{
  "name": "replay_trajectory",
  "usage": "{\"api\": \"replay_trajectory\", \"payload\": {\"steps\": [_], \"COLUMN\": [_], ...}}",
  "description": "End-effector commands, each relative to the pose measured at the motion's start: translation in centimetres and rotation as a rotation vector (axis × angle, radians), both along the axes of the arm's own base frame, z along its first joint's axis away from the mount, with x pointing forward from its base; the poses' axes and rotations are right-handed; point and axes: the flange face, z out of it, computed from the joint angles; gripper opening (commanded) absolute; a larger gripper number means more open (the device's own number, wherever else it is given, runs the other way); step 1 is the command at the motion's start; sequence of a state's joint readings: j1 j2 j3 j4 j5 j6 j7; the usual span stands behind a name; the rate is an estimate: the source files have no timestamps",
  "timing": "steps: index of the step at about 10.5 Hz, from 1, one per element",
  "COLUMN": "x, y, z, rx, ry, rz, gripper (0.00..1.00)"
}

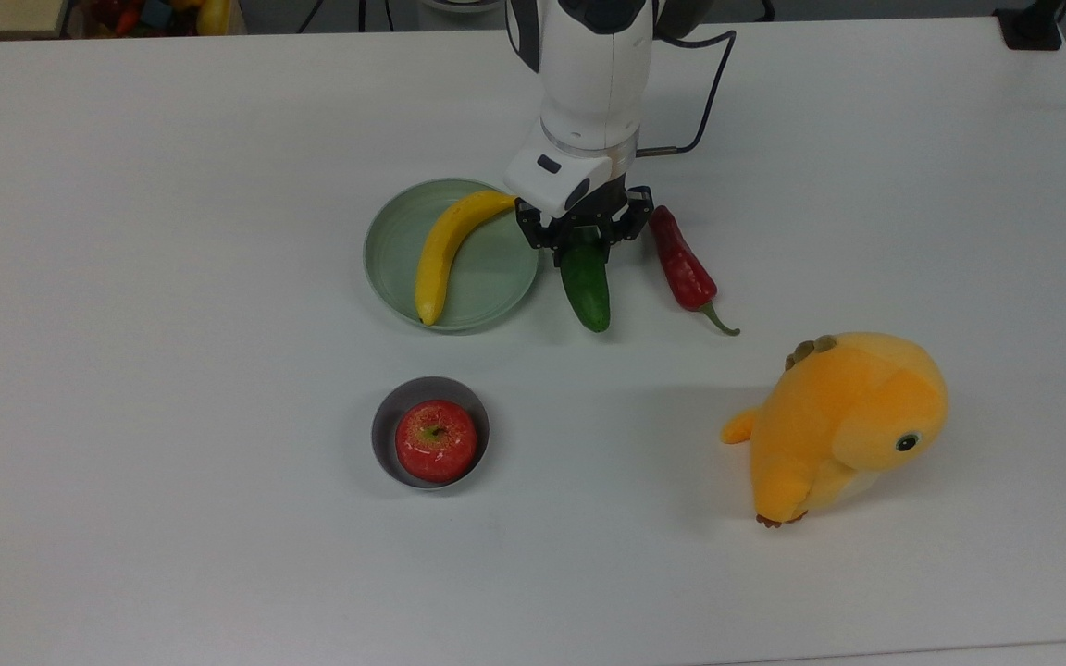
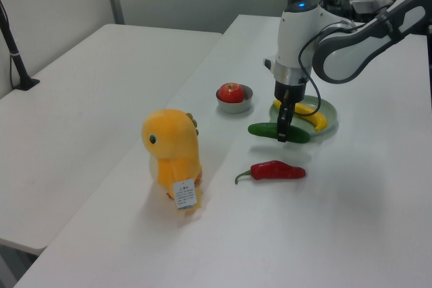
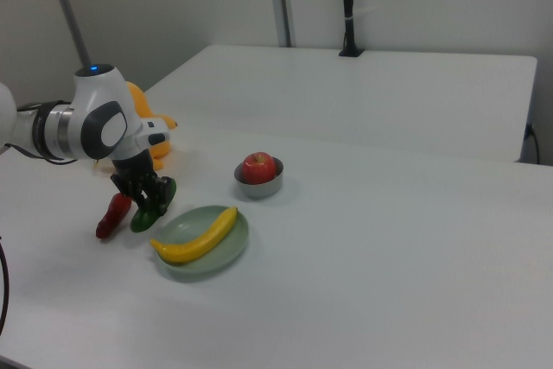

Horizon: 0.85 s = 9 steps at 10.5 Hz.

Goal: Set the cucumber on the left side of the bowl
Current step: 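Carry the cucumber toward the apple bowl and lower it beside it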

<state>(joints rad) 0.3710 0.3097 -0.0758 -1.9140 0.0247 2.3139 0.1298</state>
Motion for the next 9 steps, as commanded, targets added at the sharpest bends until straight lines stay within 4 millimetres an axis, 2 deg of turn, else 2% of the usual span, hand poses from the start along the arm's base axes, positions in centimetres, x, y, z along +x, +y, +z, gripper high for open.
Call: {"api": "replay_trajectory", "payload": {"steps": [1,2,4,5,7,9], "x": [0.9,1.8,5.1,6.5,9.0,11.2], "y": [0.0,-0.3,-1.2,-1.6,-3.7,-4.0], "z": [1.0,1.3,2.3,2.3,2.3,1.7], "rx": [0.008,0.003,-0.011,-0.019,-0.030,-0.039], "ry": [-0.108,-0.141,-0.192,-0.209,-0.236,-0.260], "rz": [0.000,0.008,0.019,0.029,0.028,0.047], "gripper": [0.03,0.03,0.03,0.03,0.03,0.03]}}
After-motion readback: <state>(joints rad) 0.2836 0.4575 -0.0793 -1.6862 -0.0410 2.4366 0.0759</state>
